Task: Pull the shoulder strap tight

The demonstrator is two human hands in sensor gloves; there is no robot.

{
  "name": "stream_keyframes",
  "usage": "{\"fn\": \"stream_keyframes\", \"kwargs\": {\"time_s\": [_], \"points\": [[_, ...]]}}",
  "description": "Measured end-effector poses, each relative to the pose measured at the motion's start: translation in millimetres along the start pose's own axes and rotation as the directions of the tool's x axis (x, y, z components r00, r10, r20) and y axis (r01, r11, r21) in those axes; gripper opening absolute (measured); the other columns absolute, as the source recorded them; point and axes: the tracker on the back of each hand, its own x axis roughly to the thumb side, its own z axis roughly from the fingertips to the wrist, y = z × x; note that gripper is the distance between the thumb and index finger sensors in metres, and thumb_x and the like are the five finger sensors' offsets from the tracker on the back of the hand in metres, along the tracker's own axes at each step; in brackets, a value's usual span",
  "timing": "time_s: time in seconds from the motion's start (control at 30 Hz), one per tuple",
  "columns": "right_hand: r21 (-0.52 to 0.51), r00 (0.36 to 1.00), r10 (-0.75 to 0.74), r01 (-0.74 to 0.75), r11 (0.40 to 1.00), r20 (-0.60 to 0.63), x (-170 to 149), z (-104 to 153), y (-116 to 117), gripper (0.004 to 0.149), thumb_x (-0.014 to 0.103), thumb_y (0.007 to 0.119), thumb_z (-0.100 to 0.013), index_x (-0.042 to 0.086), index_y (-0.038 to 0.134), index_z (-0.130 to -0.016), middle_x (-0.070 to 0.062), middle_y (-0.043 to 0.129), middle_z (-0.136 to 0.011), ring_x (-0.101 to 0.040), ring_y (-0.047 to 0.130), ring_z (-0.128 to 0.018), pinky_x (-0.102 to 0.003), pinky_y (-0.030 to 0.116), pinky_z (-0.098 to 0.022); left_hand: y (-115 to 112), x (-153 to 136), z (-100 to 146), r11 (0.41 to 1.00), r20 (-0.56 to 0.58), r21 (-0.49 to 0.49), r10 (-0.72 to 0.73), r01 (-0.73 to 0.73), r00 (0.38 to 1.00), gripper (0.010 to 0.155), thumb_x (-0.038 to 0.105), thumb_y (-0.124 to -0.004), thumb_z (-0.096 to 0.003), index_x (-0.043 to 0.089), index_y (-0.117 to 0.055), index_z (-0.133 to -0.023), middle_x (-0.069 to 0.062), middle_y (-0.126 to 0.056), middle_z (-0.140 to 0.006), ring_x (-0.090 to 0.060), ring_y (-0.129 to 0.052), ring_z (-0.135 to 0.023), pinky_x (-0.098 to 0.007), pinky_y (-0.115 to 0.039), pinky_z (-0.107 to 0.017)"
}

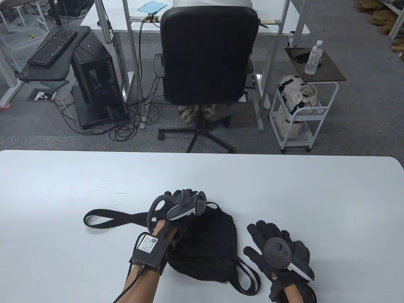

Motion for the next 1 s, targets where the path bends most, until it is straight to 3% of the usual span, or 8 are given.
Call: {"fn": "stream_keyframes", "kwargs": {"time_s": [0.1, 0.2, 0.27, 0.37, 0.47, 0.6, 0.73, 1.0], "points": [[0.011, 1.000, 0.004, -0.004, 1.000, 0.000, 0.4, -1.2, 0.9, 0.069, 0.049, 0.071, -0.052, 0.020, 0.054, -0.112, -0.019, 0.050, -0.117, -0.051, 0.051, -0.103, -0.074, 0.040, -0.069, -7.5, 5.2, -21.7, 0.996, -0.013, -0.090, -0.017, 0.016, 1.000, 0.069, 0.043, -0.071, -0.0527, 0.042, -0.037, -0.113, 0.015, -0.042, -0.126, -0.022, -0.056, -0.119, -0.059, -0.051, -0.085], [0.016, 1.000, 0.005, -0.004, 1.000, -0.005, -0.4, -1.1, 0.3, 0.068, 0.049, 0.071, -0.052, 0.021, 0.054, -0.111, -0.019, 0.051, -0.117, -0.051, 0.052, -0.103, -0.074, 0.041, -0.069, -16.7, 9.0, -38.8, 0.987, -0.009, -0.159, -0.036, 0.034, 0.999, 0.064, 0.042, -0.073, -0.0522, 0.043, -0.047, -0.110, 0.016, -0.049, -0.124, -0.021, -0.060, -0.118, -0.059, -0.052, -0.085], [0.018, 1.000, -0.004, 0.004, 1.000, -0.003, -1.1, -1.2, -0.2, 0.068, 0.049, 0.071, -0.052, 0.020, 0.055, -0.111, -0.019, 0.052, -0.117, -0.051, 0.053, -0.103, -0.074, 0.042, -0.068, -20.7, 10.0, -45.0, 0.987, -0.018, -0.158, -0.020, 0.017, 1.000, 0.054, 0.041, -0.075, -0.0515, 0.040, -0.063, -0.104, 0.012, -0.060, -0.121, -0.021, -0.067, -0.115, -0.058, -0.055, -0.084], [0.014, 1.000, -0.007, 0.007, 1.000, 0.003, -1.3, -1.3, -0.9, 0.067, 0.049, 0.071, -0.052, 0.021, 0.056, -0.111, -0.018, 0.054, -0.116, -0.051, 0.055, -0.102, -0.074, 0.043, -0.068, -21.9, 10.6, -46.8, 0.991, -0.015, -0.130, -0.006, 0.004, 1.000, 0.048, 0.040, -0.076, -0.0515, 0.034, -0.064, -0.098, 0.008, -0.062, -0.118, -0.019, -0.069, -0.113, -0.056, -0.057, -0.083], [-0.001, 1.000, -0.003, 0.003, 1.000, 0.019, 0.2, -0.4, -2.7, 0.065, 0.049, 0.071, -0.052, 0.021, 0.059, -0.110, -0.018, 0.056, -0.115, -0.050, 0.058, -0.101, -0.073, 0.045, -0.068, -15.0, 10.3, -39.2, 0.998, 0.003, -0.070, 0.002, -0.002, 1.000, 0.049, 0.038, -0.073, -0.0529, 0.029, -0.056, -0.098, 0.000, -0.060, -0.120, -0.023, -0.074, -0.112, -0.054, -0.061, -0.082], [-0.021, 0.999, -0.005, 0.006, 1.000, 0.040, 2.8, 1.3, -5.6, 0.063, 0.048, 0.071, -0.052, 0.021, 0.062, -0.108, -0.017, 0.061, -0.114, -0.049, 0.063, -0.100, -0.073, 0.047, -0.068, 2.3, 6.9, -22.9, 0.998, 0.041, 0.046, 0.028, -0.030, 0.999, 0.051, 0.036, -0.072, -0.0533, 0.030, -0.052, -0.099, 0.003, -0.080, -0.104, -0.019, -0.098, -0.092, -0.050, -0.074, -0.075], [-0.027, 0.999, -0.006, 0.008, 1.000, 0.048, 2.9, 1.7, -5.5, 0.062, 0.048, 0.071, -0.052, 0.021, 0.064, -0.107, -0.017, 0.063, -0.113, -0.048, 0.065, -0.099, -0.073, 0.049, -0.068, 19.6, 0.9, -2.0, 0.998, 0.088, 0.049, 0.024, -0.028, 0.996, 0.053, 0.041, -0.067, -0.0542, 0.032, -0.054, -0.105, 0.005, -0.078, -0.101, -0.019, -0.092, -0.085, -0.049, -0.072, -0.074], [-0.012, 0.999, -0.005, 0.006, 1.000, 0.054, 3.9, 2.4, -5.7, 0.060, 0.048, 0.071, -0.052, 0.021, 0.067, -0.106, -0.016, 0.067, -0.111, -0.048, 0.069, -0.096, -0.072, 0.051, -0.067, 21.9, -3.2, 41.0, 0.994, 0.162, -0.099, 0.059, -0.043, 0.985, 0.068, 0.039, -0.058, -0.0561, 0.015, -0.033, -0.114, -0.010, -0.052, -0.115, -0.026, -0.076, -0.100, -0.052, -0.066, -0.077]]}}
